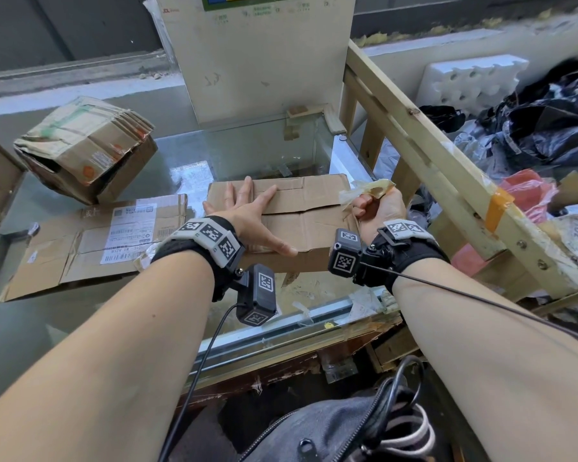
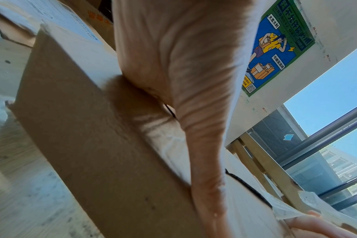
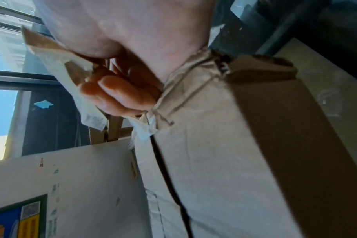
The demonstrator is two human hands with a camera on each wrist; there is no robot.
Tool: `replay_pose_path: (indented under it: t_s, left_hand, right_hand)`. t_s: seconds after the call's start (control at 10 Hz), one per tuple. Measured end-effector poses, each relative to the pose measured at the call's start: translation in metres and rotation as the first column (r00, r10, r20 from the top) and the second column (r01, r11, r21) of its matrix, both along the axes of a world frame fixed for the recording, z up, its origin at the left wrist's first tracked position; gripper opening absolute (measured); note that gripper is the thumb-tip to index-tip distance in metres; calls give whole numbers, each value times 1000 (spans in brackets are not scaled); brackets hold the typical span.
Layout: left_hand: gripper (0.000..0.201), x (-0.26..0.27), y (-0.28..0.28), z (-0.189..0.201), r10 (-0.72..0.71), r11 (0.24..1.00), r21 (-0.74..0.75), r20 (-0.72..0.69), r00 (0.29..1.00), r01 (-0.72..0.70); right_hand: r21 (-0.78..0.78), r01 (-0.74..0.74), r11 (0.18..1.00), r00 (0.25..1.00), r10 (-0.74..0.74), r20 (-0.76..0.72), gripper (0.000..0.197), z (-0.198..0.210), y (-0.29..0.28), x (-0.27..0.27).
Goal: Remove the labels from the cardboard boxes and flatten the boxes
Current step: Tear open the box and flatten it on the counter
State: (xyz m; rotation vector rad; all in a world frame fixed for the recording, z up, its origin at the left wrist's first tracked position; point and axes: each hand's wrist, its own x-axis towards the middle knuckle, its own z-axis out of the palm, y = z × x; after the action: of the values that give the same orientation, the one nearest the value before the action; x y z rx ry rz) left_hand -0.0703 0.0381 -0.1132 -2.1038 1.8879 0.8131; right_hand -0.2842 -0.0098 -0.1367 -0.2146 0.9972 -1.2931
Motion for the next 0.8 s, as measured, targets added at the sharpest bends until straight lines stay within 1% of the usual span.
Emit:
replay_pose_path:
  t_s: [0.1, 0.2, 0.3, 0.4, 0.5, 0.6, 0.7, 0.8]
  left_hand:
    - [135, 0, 0, 0, -2, 1000, 1, 5, 1000, 2]
    - [136, 0, 0, 0, -5, 1000, -2, 7, 1000, 5]
    - [135, 0, 0, 0, -5, 1000, -4, 9, 1000, 5]
    - [135, -1, 0, 0, -4, 1000, -2, 11, 1000, 4]
    - [135, -1, 0, 1, -3, 1000, -2, 12, 1000, 3]
    - [134, -1, 1, 1, -2, 1000, -6, 15, 1000, 2]
    - [134, -1, 1, 0, -1, 1000, -6, 17, 1000, 1]
    - [135, -1, 1, 0, 3, 1000, -7, 17, 1000, -3]
  right_hand:
    - [10, 52, 999, 977, -48, -207, 31, 6, 1, 4]
    - [-88, 27, 996, 792, -75, -606, 29, 10, 0, 10]
    - [-106, -145, 984, 431, -33, -902, 37, 11, 0, 14]
    - [-3, -268, 963, 135, 34, -990, 40, 13, 4, 13]
    - [62, -398, 915, -25, 57, -998, 47, 19, 10, 16]
    - [118, -441, 890, -95, 85, -992, 49, 25, 12, 18]
    - [183, -490, 852, -133, 135, -982, 37, 27, 11, 14]
    - [227, -506, 832, -131, 186, -974, 30, 29, 6, 11]
